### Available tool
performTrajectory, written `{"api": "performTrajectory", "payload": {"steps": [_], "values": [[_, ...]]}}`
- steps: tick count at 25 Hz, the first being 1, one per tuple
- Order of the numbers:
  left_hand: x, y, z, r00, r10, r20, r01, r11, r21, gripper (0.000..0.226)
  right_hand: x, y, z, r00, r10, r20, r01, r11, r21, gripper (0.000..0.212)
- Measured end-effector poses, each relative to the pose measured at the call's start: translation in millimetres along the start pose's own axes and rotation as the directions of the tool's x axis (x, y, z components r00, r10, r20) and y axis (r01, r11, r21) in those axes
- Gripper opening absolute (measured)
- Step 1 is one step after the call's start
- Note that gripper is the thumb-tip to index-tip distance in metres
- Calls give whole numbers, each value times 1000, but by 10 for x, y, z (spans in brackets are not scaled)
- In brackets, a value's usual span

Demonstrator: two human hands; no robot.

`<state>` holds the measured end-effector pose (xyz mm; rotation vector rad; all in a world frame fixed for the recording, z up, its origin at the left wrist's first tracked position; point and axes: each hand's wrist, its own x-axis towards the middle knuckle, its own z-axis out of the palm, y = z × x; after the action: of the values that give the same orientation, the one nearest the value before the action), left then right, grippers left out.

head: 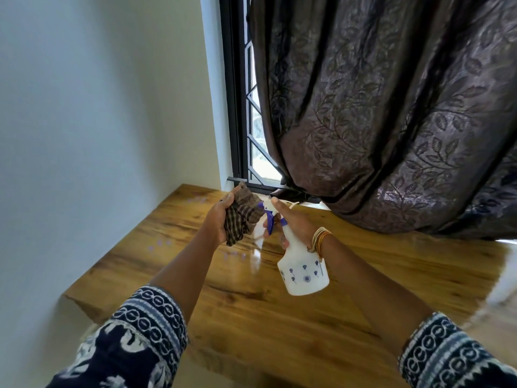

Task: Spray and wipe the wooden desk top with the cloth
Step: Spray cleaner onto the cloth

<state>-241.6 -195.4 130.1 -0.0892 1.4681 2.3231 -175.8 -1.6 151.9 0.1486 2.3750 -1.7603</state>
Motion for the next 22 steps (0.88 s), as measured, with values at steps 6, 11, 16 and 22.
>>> {"api": "performTrajectory", "payload": {"steps": [6,11,16,22], "values": [[249,103,-135,998,-18,57,18,1000,11,43,106,-131,50,996,-78,-32,78,997,1,65],[372,104,-148,998,-26,64,26,1000,-4,42,117,-144,-8,998,-34,-60,30,997,-66,62],[466,99,-169,996,14,84,-13,1000,-21,42,91,-145,-33,995,-88,-42,87,995,-40,62],[495,123,-162,998,4,67,-3,1000,-21,41,201,-86,-167,998,-2,-56,-1,998,-64,76]]}}
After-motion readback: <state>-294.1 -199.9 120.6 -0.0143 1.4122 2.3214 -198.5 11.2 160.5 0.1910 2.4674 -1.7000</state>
